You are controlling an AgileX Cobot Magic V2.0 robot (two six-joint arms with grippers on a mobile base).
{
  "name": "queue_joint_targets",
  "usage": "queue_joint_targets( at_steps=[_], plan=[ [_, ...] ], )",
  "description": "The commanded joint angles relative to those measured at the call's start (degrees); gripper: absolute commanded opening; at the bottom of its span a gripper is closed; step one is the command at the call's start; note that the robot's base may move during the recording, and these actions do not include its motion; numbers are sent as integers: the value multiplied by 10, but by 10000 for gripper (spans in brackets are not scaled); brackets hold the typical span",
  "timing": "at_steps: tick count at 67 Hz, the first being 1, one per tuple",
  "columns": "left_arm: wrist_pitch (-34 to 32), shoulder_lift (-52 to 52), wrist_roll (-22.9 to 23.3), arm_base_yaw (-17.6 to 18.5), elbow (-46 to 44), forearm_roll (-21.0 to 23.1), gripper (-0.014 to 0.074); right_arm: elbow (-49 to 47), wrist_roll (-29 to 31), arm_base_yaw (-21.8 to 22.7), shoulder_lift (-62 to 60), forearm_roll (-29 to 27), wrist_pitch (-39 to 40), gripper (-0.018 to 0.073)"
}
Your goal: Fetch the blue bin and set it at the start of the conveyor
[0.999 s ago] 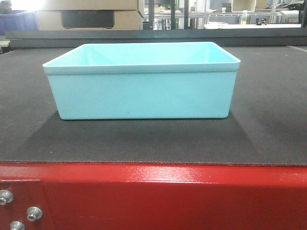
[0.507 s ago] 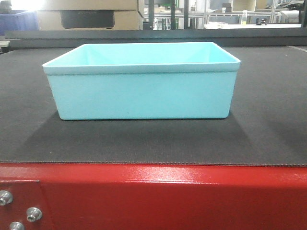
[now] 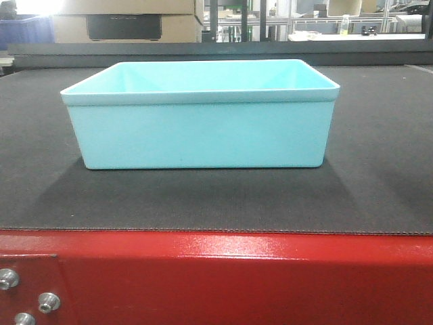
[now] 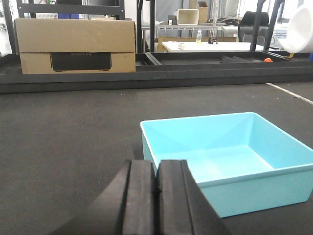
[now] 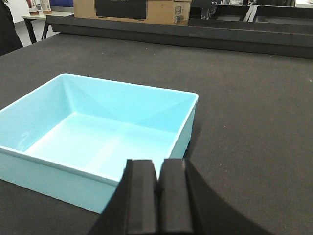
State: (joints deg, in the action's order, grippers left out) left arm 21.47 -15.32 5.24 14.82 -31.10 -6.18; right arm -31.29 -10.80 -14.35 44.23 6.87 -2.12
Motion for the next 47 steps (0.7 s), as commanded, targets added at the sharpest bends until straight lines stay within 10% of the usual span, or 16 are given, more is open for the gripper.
queue_joint_targets(
  at_steps=[1, 28, 47],
  plan=[
    [-19, 16, -1, 2, 1, 0, -111, 0, 3, 3, -4, 5, 18, -162],
    [-96, 136, -69, -151, 124, 80, -111, 0, 3, 3, -4, 5, 18, -162],
    [-244, 153, -68, -158, 311, 82, -111, 0, 3, 3, -4, 5, 34, -162]
  ],
)
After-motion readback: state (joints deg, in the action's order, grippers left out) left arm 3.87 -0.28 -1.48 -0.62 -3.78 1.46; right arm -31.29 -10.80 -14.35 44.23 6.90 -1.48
